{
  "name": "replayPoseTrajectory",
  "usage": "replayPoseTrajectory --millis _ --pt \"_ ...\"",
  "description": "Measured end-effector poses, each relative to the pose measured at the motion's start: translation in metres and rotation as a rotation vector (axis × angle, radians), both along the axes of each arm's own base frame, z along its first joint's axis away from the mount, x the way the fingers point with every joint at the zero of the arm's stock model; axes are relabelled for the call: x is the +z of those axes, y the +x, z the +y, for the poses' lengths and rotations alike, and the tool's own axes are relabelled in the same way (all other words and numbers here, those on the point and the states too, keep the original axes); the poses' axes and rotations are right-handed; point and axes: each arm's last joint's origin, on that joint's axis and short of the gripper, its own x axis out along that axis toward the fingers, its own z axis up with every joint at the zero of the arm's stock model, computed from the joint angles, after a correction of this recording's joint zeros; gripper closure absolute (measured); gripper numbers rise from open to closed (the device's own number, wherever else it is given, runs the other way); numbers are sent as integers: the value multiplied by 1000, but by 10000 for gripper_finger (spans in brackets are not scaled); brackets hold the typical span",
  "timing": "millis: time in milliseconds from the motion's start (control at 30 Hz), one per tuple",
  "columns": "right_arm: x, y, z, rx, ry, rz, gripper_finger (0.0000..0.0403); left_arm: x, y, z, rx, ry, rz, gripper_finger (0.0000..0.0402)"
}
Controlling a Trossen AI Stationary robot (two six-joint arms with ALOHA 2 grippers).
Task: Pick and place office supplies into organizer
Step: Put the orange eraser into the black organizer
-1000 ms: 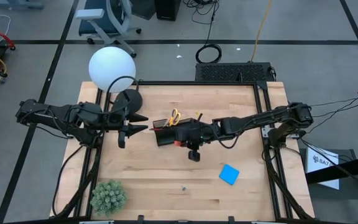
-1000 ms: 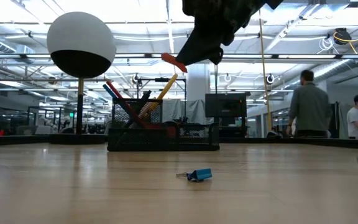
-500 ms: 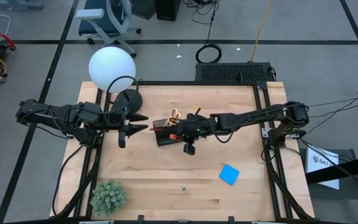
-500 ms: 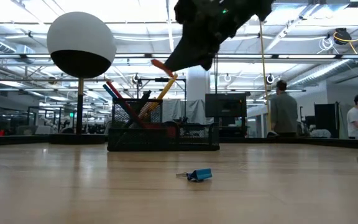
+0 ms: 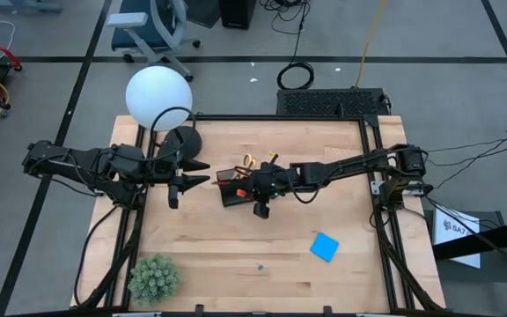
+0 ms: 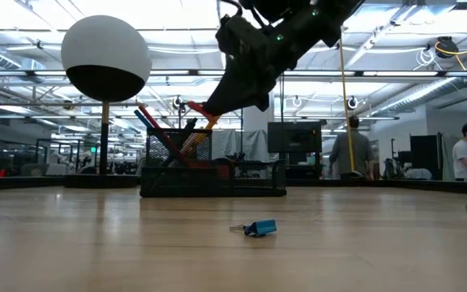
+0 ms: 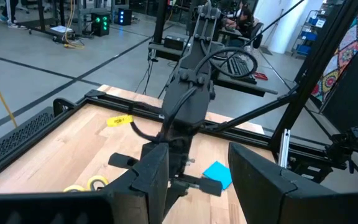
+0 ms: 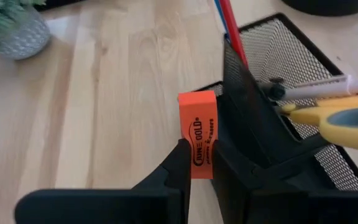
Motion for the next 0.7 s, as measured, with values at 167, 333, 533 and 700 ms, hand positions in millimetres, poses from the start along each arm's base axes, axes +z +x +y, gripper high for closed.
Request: replayPoseTrajectory --millis 167,333,533,700 --pt "-8 6 -8 -31 10 -11 358 0 0 0 0 4 0 241" --pt "-11 10 -15 -64 26 -40 358 0 0 0 -1 11 0 241" --pt "-13 11 -21 -73 23 -44 358 0 0 0 -1 11 0 241" --pt "-12 11 -21 -65 12 -51 358 0 0 0 -1 12 0 241"
